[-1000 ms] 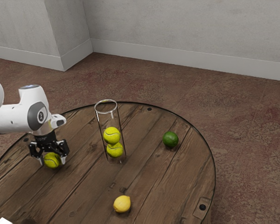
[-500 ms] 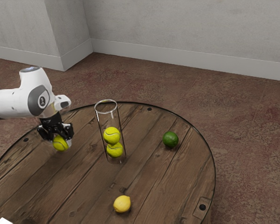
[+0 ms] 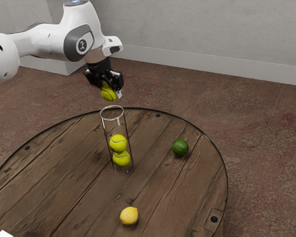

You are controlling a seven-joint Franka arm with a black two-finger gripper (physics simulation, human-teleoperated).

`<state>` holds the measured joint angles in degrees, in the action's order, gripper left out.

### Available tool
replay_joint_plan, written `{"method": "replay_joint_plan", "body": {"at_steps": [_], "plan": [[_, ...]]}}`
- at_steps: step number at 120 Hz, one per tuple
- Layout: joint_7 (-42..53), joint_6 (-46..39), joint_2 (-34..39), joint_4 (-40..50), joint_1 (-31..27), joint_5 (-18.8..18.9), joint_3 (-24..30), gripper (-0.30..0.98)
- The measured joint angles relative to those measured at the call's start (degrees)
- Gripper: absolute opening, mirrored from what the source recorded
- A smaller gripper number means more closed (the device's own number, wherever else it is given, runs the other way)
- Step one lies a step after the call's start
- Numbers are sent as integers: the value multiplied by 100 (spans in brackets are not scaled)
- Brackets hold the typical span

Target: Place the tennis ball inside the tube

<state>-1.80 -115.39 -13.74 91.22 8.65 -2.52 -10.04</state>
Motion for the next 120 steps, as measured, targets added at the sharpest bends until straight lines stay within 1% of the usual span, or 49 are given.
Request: {"method": "replay_joint_plan", "body": {"at_steps": [13, 24, 49, 60, 76, 80, 89, 101, 120], "plan": [[-53, 120, 268, 300, 112, 7, 8, 28], [-96, 183, 346, 400, 142, 23, 16, 29], [-210, 236, 612, 732, 375, 39, 44, 28], [-267, 245, 754, 905, 381, 42, 43, 27], [-337, 246, 769, 950, 348, 44, 40, 27], [-351, 244, 766, 952, 346, 43, 39, 29], [-372, 237, 771, 953, 358, 20, 34, 40], [-384, 230, 776, 952, 368, -15, 30, 49], [-390, 285, 811, 944, 383, -38, 5, 58]]}}
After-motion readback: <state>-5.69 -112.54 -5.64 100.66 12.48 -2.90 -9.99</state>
